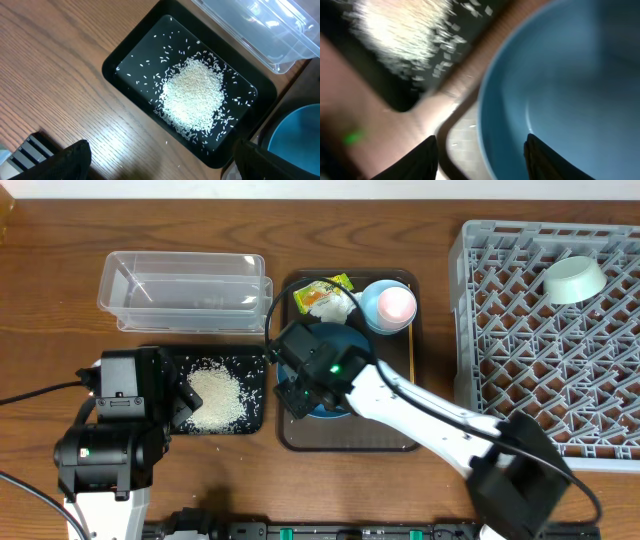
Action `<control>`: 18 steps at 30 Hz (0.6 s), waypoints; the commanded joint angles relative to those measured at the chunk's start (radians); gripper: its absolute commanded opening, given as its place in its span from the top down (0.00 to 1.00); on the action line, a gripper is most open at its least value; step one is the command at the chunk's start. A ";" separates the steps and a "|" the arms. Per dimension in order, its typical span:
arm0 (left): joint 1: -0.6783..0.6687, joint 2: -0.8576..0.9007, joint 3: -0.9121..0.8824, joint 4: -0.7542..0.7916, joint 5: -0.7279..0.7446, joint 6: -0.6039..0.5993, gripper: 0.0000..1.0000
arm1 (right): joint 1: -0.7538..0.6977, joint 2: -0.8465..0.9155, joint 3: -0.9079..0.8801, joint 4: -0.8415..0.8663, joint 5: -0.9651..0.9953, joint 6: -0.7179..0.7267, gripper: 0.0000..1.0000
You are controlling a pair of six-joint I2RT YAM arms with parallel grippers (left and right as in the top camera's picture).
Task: Sort waste into correct bins and load items into the dishwasher rack
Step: 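Move the right gripper to the blue bowl and grasp its rim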
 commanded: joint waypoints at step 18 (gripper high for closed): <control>0.004 0.000 0.013 -0.003 -0.012 0.002 0.07 | 0.067 0.148 0.002 0.002 0.080 0.089 0.65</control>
